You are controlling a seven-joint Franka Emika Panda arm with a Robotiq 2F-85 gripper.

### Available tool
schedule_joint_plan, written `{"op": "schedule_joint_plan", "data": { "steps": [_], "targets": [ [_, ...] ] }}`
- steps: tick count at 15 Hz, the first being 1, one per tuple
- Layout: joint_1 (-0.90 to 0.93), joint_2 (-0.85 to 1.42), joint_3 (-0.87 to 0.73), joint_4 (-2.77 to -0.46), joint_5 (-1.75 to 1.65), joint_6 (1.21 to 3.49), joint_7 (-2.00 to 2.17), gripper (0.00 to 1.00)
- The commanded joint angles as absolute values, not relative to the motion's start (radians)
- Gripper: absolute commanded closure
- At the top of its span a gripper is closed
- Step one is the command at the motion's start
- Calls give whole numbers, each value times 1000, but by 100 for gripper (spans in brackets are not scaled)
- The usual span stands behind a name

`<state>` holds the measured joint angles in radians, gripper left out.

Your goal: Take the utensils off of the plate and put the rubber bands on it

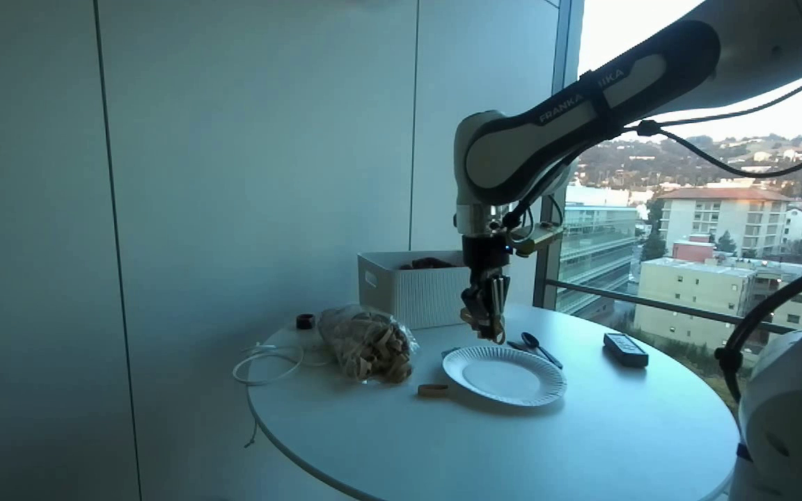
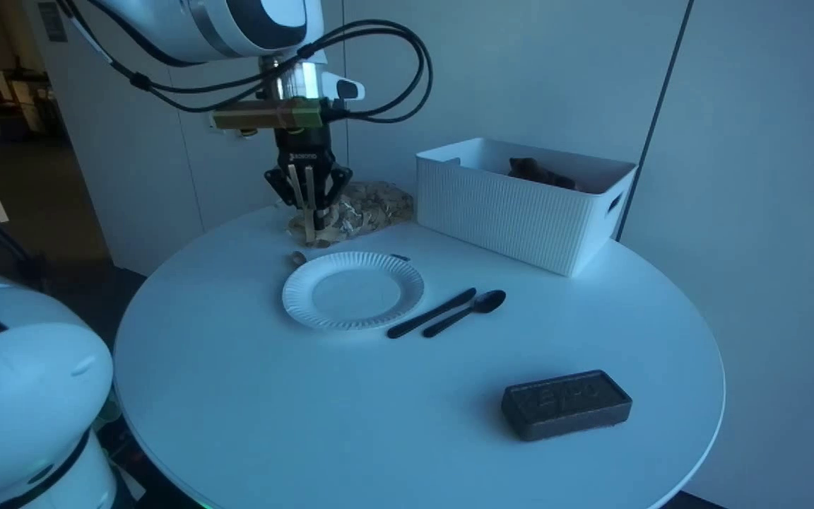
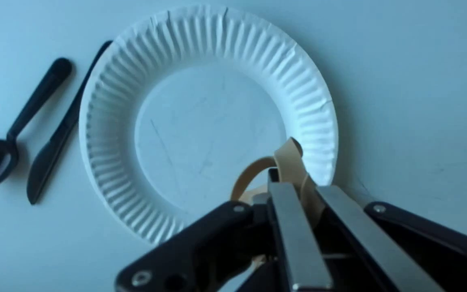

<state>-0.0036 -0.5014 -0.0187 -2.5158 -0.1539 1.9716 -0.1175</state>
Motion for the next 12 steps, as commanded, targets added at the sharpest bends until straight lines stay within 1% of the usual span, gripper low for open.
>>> {"op": "schedule_joint_plan", "data": {
  "steps": [1,7,8,9,10,12],
  "targets": [
    [-37,-470,-57,-2534,-141,1981,-96,90],
    [-58,-348,-114,-2525,-109,2030,-126,89],
    [-58,-335,-120,-2521,-99,2040,-130,64],
    [-57,-325,-126,-2521,-87,2051,-136,63],
    [-59,-319,-127,-2522,-85,2058,-135,58],
    [-61,-318,-126,-2527,-78,2067,-132,42]
  ]
}}
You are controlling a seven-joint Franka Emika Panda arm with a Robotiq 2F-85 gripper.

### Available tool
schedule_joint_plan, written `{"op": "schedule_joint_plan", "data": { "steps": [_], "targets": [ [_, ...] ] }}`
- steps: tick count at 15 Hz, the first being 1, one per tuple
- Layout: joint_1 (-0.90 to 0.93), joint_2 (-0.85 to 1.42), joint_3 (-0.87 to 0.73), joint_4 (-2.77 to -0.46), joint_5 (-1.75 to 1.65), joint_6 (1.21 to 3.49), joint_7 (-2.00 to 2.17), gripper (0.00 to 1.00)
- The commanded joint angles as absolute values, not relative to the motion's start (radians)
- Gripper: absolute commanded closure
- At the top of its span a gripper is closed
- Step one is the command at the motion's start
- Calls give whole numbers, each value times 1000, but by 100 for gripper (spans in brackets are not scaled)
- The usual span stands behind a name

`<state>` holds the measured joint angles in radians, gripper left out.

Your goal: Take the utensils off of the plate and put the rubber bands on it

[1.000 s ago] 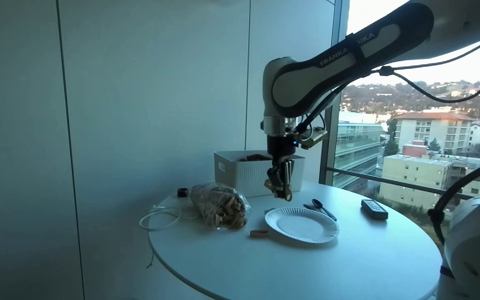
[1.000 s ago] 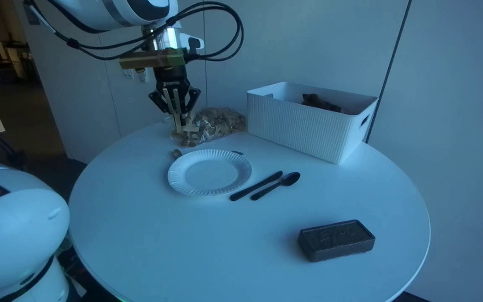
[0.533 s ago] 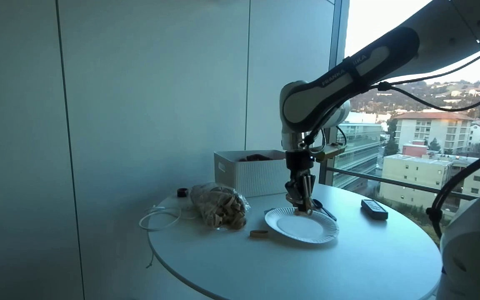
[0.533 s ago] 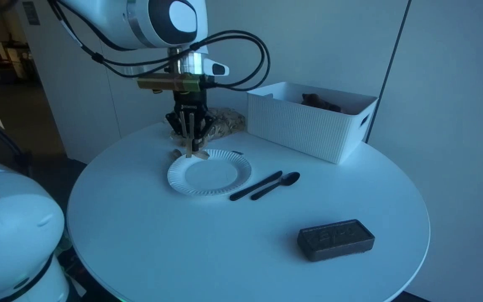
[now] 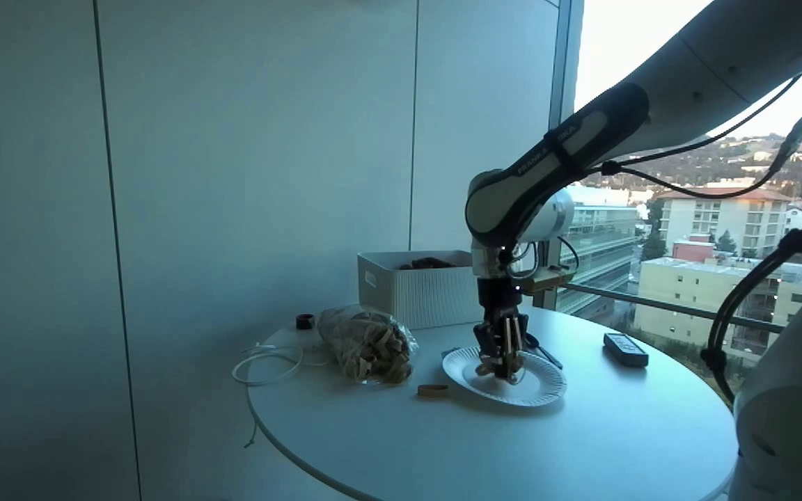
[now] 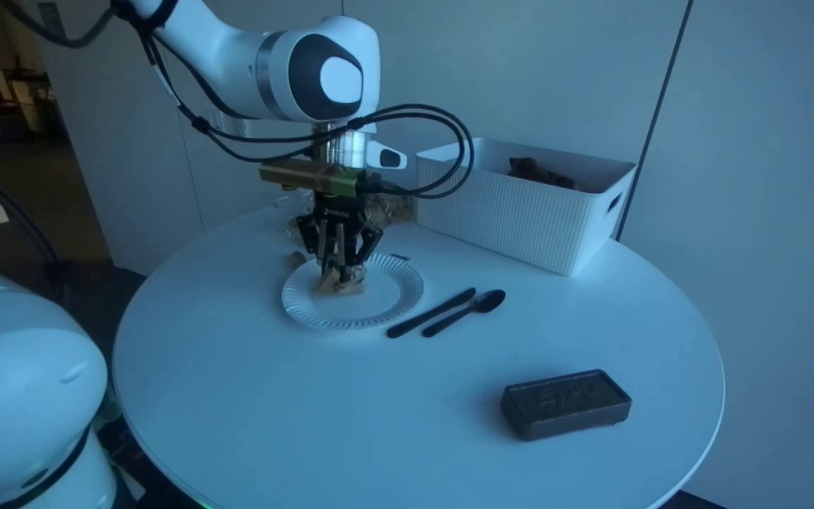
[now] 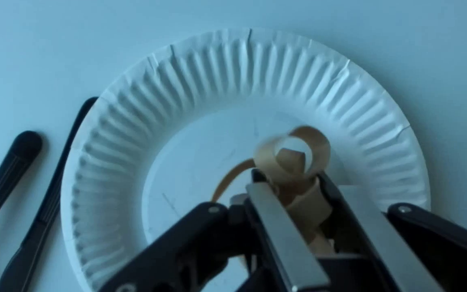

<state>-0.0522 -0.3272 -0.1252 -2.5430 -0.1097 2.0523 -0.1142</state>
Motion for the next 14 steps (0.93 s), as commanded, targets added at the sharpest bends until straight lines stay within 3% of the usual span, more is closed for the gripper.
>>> {"op": "schedule_joint_plan", "data": {
  "steps": [1,6,14],
  "targets": [
    [-62,-330,-123,-2534,-79,2067,-128,35],
    [-68,-409,-108,-2568,-104,2045,-101,0],
    [-52,-701,-80,-2677,-103,1883,-119,0]
  ]
}}
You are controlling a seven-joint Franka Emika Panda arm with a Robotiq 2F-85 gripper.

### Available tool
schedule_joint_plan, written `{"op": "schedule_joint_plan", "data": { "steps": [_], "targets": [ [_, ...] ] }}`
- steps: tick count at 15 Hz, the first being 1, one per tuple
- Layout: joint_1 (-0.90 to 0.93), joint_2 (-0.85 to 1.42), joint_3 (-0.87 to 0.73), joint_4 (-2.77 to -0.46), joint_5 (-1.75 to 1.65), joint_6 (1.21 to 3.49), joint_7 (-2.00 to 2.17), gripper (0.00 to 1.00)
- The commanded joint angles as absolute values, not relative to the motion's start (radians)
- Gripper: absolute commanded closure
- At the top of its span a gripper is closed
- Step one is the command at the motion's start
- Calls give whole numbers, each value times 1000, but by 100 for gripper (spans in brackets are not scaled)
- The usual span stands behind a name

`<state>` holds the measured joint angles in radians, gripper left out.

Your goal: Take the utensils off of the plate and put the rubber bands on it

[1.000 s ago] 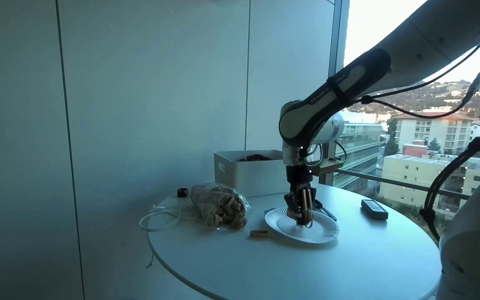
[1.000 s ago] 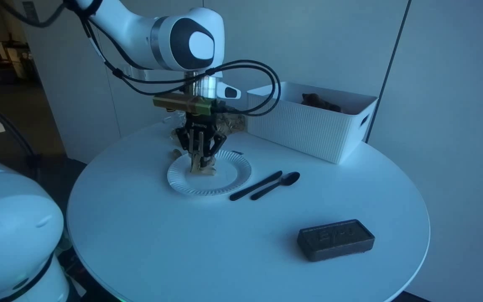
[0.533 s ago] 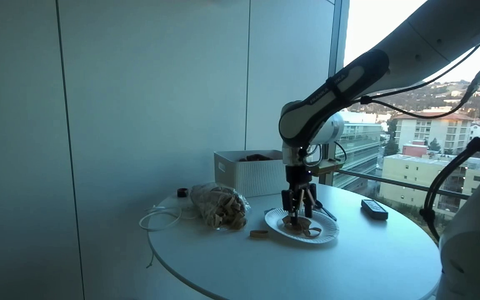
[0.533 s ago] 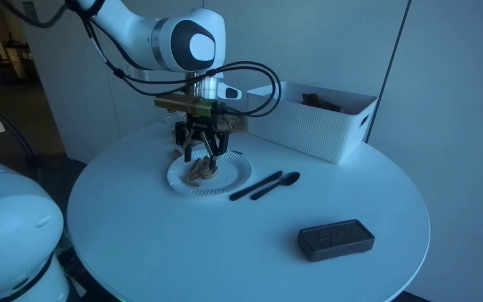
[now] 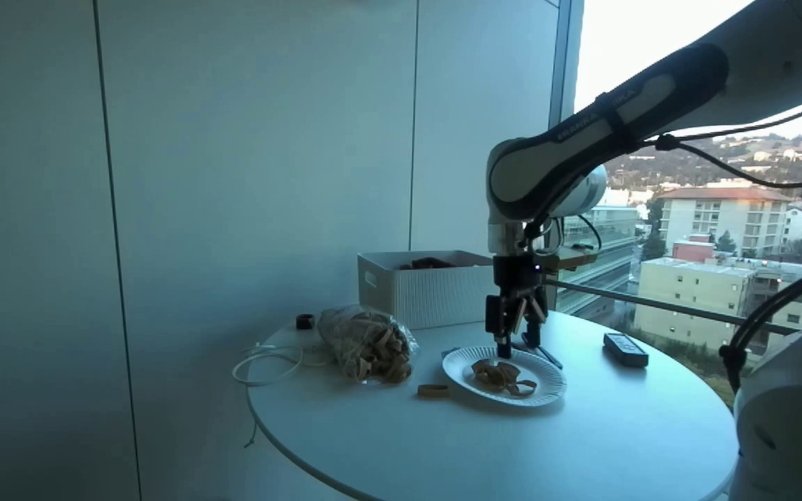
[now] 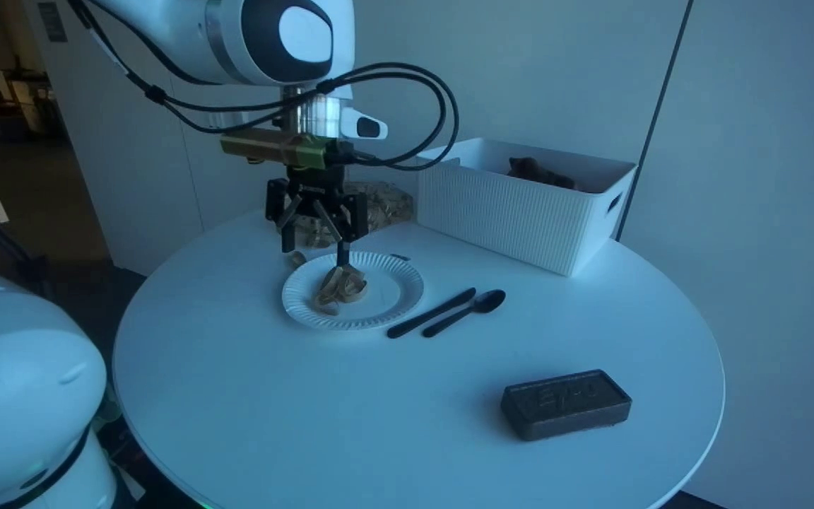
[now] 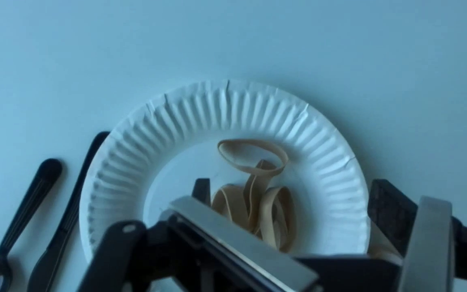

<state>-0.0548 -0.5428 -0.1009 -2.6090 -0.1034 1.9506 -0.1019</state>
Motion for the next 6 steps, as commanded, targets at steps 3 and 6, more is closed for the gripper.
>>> {"op": "schedule_joint_plan", "data": {
  "steps": [3,6],
  "targets": [
    [-55,-648,-83,-2650,-102,1891,-106,0],
    [-54,-685,-83,-2673,-102,1889,-108,0]
  ]
}}
